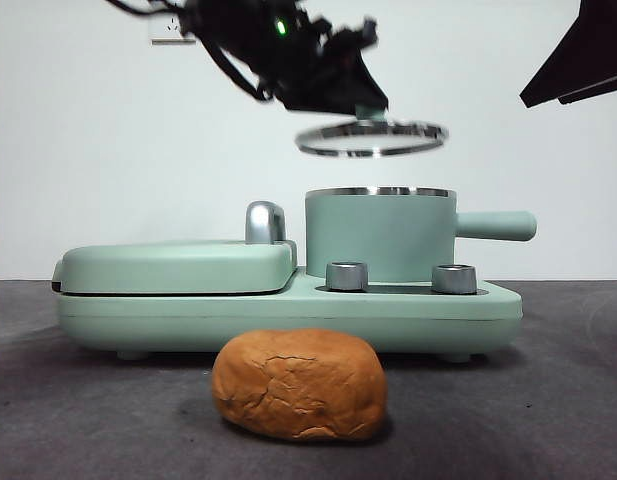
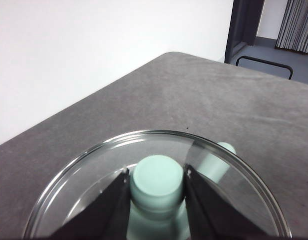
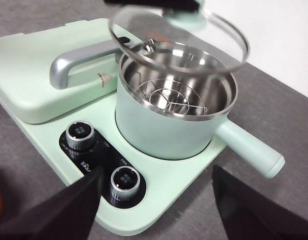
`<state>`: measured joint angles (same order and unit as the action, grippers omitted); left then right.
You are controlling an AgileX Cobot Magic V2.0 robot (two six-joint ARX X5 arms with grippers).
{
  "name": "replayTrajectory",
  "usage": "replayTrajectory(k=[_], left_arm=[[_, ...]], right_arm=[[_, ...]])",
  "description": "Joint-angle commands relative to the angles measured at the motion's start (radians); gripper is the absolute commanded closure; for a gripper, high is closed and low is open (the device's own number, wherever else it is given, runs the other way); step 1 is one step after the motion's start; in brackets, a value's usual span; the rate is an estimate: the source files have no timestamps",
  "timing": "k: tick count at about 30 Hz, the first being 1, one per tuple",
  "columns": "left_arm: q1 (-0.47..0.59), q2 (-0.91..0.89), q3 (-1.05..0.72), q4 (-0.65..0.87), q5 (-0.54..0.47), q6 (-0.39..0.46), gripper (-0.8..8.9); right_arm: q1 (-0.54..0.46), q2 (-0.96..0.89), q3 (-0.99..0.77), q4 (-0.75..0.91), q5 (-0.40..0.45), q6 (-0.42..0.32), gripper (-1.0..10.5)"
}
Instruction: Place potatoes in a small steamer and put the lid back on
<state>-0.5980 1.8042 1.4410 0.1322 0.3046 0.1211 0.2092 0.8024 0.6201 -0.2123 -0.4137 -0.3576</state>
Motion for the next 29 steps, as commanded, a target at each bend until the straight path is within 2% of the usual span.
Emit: replayTrajectory(k=[1,11,19,29], left_arm=[[-0.001,-0.051,0.026,-0.064,-0.001,-0.014,8.06],[0.043,-0.166,0.024,-0.304,-0.02,-0.013,8.04],[0.088,-0.23,0.012,-0.36,-0.021,-0.002,8.04],[0.127,-0.353,-0.091,-0.404,-0.021,0.031,8.04]], right_arm=[[0.005,0.006,0.016,0.009,0.002,0.018,6.0],[0.038,0.006,0.016,-0.008,0.002,0.017,6.0],[0.206,0.027,0.016,-0.05,0.003,-0.003,6.0],[0.405,0.187,0.016,-0.051,0.026,-0.026,5.8]])
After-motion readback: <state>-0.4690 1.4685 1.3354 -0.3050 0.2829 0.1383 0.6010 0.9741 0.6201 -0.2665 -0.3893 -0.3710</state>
